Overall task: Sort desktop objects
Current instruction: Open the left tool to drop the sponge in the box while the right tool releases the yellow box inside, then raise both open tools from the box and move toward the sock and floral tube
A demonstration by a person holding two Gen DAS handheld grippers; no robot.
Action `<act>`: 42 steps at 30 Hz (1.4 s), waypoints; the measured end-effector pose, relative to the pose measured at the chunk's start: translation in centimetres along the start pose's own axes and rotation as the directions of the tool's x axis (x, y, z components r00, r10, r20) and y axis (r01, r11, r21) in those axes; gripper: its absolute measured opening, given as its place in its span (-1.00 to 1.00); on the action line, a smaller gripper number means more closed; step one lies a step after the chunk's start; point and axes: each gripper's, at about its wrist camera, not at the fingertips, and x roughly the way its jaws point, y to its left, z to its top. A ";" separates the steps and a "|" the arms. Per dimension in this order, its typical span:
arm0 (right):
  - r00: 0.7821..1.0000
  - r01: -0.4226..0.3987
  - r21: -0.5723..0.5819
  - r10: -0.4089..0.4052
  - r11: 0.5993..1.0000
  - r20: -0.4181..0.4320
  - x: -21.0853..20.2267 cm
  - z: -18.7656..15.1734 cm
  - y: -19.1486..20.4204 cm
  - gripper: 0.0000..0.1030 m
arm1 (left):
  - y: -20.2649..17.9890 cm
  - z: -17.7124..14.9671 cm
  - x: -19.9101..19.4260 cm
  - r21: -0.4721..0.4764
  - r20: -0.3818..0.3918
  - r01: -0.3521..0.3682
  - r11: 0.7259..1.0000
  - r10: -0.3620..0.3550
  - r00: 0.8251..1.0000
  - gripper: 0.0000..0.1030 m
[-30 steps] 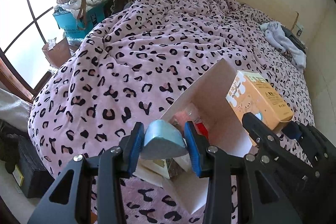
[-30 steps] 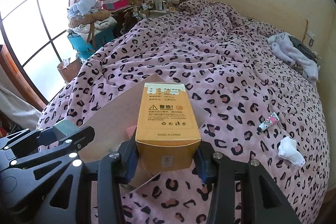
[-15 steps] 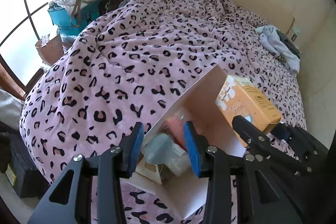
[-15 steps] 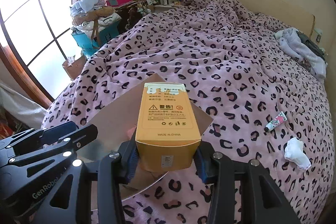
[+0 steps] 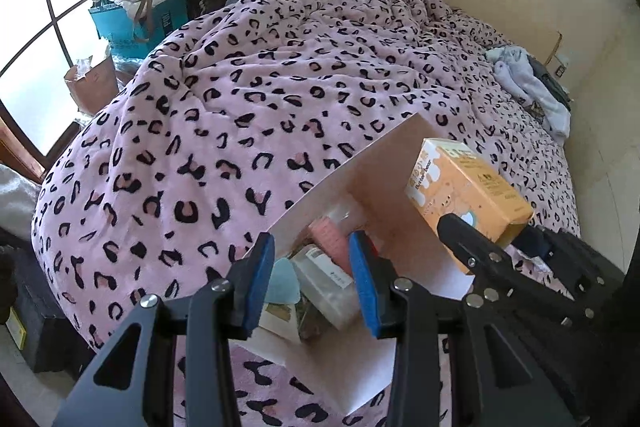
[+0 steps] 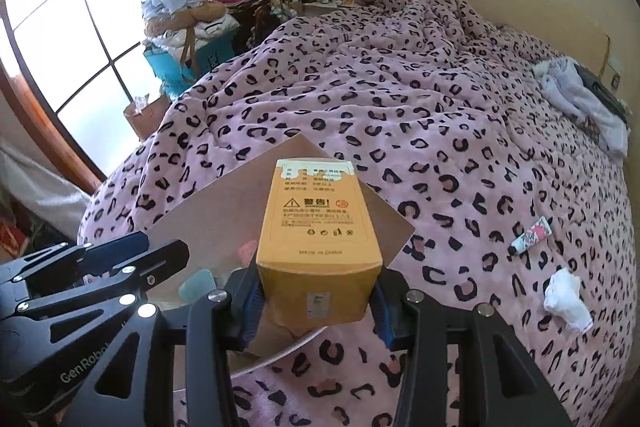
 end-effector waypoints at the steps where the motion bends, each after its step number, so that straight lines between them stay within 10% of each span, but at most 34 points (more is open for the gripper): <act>1: 1.000 -0.002 0.002 0.002 1.000 0.000 0.0 0.0 0.0 -0.09 | 0.1 -0.1 0.0 -0.002 -0.002 -0.001 1.000 0.001 1.000 -0.24; 16: 0.993 -0.034 0.067 0.041 0.997 -0.110 -0.1 0.4 -1.2 0.01 | 0.3 -0.4 -0.5 -0.016 -0.023 0.026 1.000 -0.027 0.999 -0.01; 22: 0.992 -0.054 0.111 0.066 0.992 -0.107 -1.1 0.6 -2.1 0.11 | 0.1 -0.5 -1.8 -0.004 0.025 -0.033 0.999 0.034 0.999 0.40; 36: 1.000 -0.017 0.136 0.013 0.991 0.024 -8.9 0.5 -4.1 0.11 | -2.4 -0.7 -7.0 0.051 0.103 -0.012 0.999 0.007 0.995 0.47; 42: 0.994 0.047 0.229 -0.067 0.972 0.081 -13.3 -4.7 -8.0 0.12 | -6.6 -3.4 -9.1 0.141 0.145 0.010 0.990 -0.031 0.989 0.57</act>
